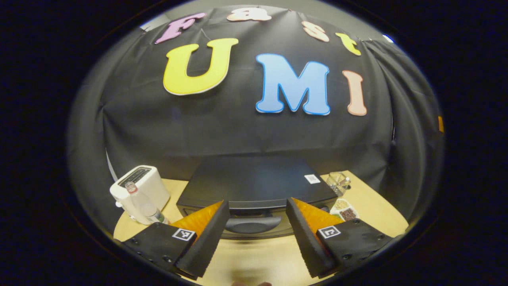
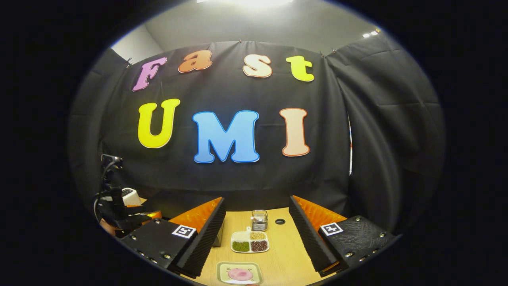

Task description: Open the electric oven with the left hand, put the food in, and close the electric oven.

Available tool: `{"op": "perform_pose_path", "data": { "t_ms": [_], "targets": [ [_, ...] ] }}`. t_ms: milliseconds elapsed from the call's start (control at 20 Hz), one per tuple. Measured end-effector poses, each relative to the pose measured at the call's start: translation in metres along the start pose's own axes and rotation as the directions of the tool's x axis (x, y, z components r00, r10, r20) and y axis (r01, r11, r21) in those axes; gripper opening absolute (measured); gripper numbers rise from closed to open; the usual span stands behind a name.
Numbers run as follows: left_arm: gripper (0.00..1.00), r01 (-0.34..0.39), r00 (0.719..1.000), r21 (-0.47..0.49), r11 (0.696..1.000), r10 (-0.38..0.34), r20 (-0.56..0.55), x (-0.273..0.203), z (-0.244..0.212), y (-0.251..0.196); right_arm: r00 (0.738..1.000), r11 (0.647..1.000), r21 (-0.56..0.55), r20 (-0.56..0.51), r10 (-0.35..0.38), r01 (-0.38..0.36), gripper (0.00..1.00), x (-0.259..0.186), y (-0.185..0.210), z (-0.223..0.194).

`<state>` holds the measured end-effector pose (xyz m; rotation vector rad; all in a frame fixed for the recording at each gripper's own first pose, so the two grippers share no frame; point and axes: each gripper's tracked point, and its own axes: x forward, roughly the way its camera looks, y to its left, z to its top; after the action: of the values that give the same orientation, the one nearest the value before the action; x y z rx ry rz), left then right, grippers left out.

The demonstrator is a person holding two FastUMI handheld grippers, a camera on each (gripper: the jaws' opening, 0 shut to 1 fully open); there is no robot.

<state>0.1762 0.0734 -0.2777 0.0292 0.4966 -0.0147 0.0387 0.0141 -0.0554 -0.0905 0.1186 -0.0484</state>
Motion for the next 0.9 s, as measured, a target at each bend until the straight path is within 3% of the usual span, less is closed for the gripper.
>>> {"op": "perform_pose_path", "data": {
  "t_ms": [200,400,450,550,650,700,900],
  "targets": [
    [1.0,-0.023,0.999,0.018,1.0,0.024,-0.029,0.029,-0.019,0.006,0.999,0.999,-0.005,-0.015,-0.037,0.037,0.98,-0.002,-0.012,-0.005],
    [0.92,-0.032,0.998,0.025,0.999,0.034,-0.055,0.045,-0.031,0.007,0.998,0.998,-0.001,-0.024,-0.056,0.056,0.98,-0.001,-0.016,-0.006],
    [1.0,-0.03,0.998,0.027,0.999,0.032,-0.059,0.049,-0.033,0.007,0.998,0.998,-0.001,-0.024,-0.057,0.057,0.98,0.0,-0.016,-0.007],
    [0.97,-0.039,0.998,0.022,0.999,0.04,-0.056,0.047,-0.033,0.007,0.998,0.999,-0.003,-0.026,-0.053,0.053,0.98,0.0,-0.014,-0.008],
    [1.0,-0.038,0.998,0.016,0.999,0.038,-0.053,0.043,-0.035,0.008,0.999,0.999,-0.001,-0.027,-0.047,0.047,0.98,0.0,-0.01,-0.009],
    [0.92,-0.035,0.998,0.014,0.999,0.036,-0.052,0.039,-0.037,0.007,0.999,0.999,0.0,-0.027,-0.042,0.042,0.98,0.0,-0.007,-0.008],
    [0.96,-0.032,0.998,0.017,0.999,0.033,-0.053,0.022,-0.049,0.005,1.0,1.0,-0.005,-0.016,-0.017,0.017,0.98,-0.002,0.001,-0.005]
  ]
}}
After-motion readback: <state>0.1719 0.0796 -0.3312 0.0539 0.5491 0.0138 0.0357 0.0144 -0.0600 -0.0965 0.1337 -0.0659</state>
